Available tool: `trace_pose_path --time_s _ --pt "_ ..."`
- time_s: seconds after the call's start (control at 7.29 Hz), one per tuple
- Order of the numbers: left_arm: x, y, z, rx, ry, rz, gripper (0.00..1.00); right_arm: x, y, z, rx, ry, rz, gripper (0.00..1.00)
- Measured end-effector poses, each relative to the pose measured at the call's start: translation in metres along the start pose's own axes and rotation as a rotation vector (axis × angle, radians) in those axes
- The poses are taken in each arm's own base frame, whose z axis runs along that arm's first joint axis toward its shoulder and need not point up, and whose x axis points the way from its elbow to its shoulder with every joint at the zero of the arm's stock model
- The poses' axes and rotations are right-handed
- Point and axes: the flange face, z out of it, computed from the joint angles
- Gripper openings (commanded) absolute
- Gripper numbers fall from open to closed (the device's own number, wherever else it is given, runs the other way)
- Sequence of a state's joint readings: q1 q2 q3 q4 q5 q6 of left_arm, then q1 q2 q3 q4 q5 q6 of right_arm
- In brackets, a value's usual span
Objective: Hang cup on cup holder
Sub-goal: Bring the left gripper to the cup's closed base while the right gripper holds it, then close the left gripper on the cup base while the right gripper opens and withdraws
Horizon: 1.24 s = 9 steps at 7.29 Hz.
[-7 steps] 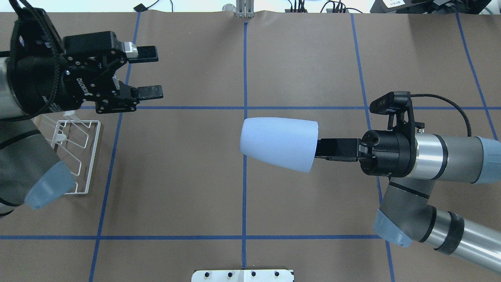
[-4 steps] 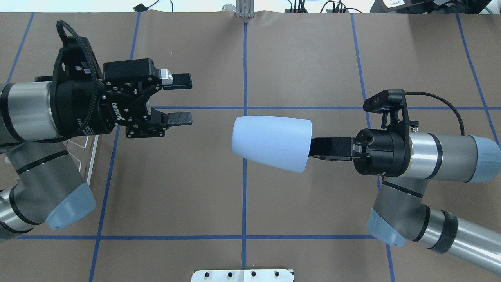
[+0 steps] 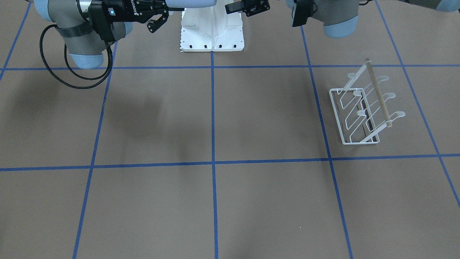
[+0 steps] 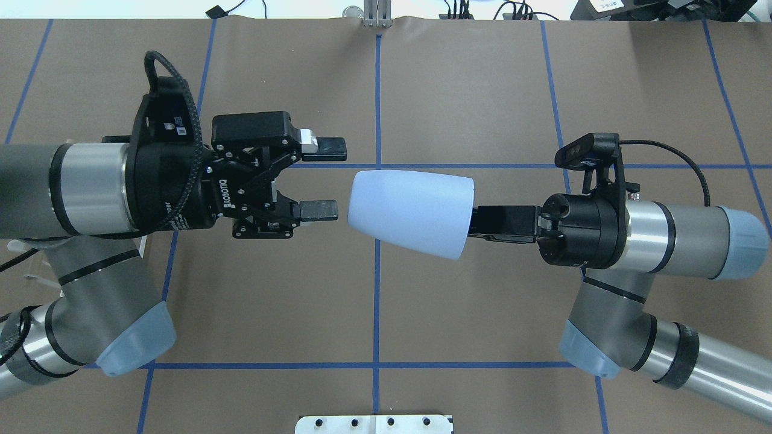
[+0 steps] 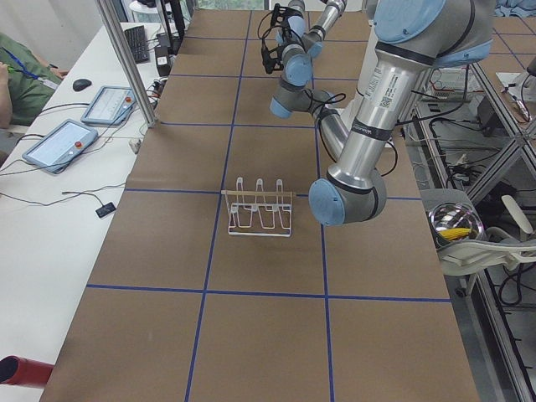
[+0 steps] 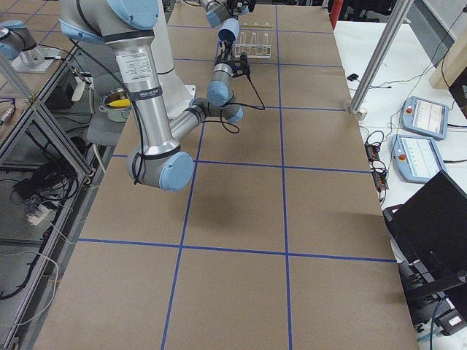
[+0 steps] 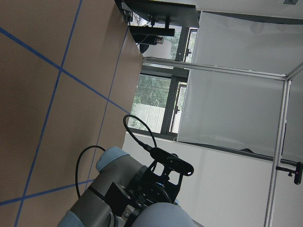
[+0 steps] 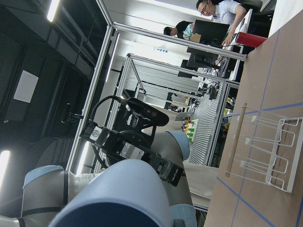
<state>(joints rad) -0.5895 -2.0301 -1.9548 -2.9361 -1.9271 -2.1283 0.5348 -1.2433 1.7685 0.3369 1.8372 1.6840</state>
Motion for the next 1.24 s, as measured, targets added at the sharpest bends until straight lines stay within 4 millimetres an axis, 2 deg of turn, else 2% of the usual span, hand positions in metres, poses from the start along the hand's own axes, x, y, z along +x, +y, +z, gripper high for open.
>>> trace_pose_path --time_s 0.27,0.82,0.96,1.1,1.24 --pt "-0.006 0.010 0.011 -0.024 -0.008 -0.018 0.98 0.002 0.002 0.001 -0.003 0.001 0.003 0.00" --pt "-0.008 0.016 0.018 -0.038 -0.009 -0.025 0.98 0.004 0.007 0.004 -0.011 0.004 0.013 0.00" --pt "-0.008 0.017 0.019 -0.039 -0.009 -0.025 0.70 0.004 0.008 0.004 -0.011 0.003 0.013 0.00" --pt "-0.008 0.017 0.019 -0.040 -0.008 -0.024 0.02 0.003 0.008 0.004 -0.011 0.002 0.013 0.71" --pt "-0.007 0.018 0.018 -0.041 -0.006 -0.024 0.00 0.002 0.007 0.005 -0.009 -0.002 0.013 1.00"
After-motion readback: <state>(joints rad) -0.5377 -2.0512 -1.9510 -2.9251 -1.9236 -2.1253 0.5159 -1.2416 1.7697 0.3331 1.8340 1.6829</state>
